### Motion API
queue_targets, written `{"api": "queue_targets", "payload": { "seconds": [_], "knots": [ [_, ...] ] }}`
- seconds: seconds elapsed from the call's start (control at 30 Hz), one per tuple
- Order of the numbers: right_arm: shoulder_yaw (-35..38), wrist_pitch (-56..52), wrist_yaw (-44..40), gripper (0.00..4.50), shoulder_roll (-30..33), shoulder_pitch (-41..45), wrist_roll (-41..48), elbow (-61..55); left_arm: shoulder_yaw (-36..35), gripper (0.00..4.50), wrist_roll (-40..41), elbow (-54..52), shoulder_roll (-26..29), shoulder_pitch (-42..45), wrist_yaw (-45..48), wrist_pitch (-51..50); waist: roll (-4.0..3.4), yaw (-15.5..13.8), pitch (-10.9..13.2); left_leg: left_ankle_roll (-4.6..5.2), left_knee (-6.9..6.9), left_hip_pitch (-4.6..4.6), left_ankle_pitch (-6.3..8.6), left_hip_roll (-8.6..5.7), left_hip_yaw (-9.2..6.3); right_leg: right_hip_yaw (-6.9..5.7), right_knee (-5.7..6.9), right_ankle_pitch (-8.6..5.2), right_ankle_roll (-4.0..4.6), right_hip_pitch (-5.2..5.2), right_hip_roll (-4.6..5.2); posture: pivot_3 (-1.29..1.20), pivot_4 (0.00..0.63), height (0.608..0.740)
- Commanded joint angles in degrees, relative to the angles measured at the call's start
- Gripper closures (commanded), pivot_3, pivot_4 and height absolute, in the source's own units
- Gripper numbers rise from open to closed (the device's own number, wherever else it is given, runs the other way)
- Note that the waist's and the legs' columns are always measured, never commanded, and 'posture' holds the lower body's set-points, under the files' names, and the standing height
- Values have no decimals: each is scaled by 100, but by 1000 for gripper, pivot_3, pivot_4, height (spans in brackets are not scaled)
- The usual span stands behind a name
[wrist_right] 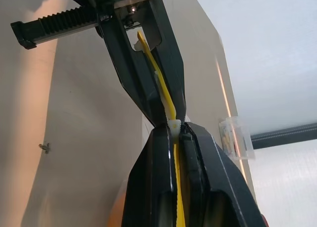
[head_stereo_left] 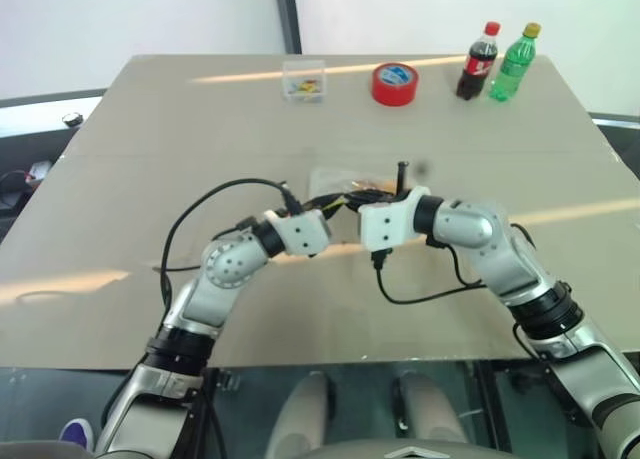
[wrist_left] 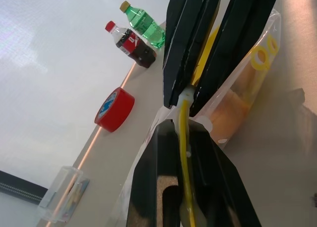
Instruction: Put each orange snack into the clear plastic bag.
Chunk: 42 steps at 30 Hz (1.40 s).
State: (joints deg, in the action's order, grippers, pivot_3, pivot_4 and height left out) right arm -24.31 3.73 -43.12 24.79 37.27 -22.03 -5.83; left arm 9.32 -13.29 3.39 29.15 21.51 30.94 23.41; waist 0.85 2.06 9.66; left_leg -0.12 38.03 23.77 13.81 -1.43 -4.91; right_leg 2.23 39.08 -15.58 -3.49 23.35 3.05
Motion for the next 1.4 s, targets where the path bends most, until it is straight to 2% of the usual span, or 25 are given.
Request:
{"api": "queue_targets", "payload": {
  "seconds": [0.03,0.47,0.93,1.23,1.4],
  "knots": [
    [124,-10,66,4363,-44,96,16,-239,-36,4500,68,-201,9,-5,-53,92,0,0,0,0,0,0,0,0,0,0,0,0,0,0,0,0,150,740],
    [650,-1061,164,4363,358,-545,-121,-542,-457,4500,831,-276,-163,241,-110,-113,0,-12,0,1,2,1,1,0,-1,0,1,0,0,0,1,0,150,740],
    [1566,-1728,513,4363,1115,-1343,-1,-763,-523,4500,1051,-13,-81,246,-44,-141,0,-5,0,20,4,-2,12,1,5,6,5,0,0,-1,2,0,150,740],
    [2040,-2191,186,4363,1011,-881,1071,-1079,-623,4500,1365,407,-317,666,-169,-505,0,3,0,21,7,-3,12,1,6,6,7,0,0,-3,1,0,150,740],
    [2013,-1580,896,4363,1043,87,749,8,-705,4500,1301,1382,-488,1638,-351,-656,1,-1,1,21,20,-2,12,-4,2,1,15,0,-1,-5,0,0,150,740]
  ]
}}
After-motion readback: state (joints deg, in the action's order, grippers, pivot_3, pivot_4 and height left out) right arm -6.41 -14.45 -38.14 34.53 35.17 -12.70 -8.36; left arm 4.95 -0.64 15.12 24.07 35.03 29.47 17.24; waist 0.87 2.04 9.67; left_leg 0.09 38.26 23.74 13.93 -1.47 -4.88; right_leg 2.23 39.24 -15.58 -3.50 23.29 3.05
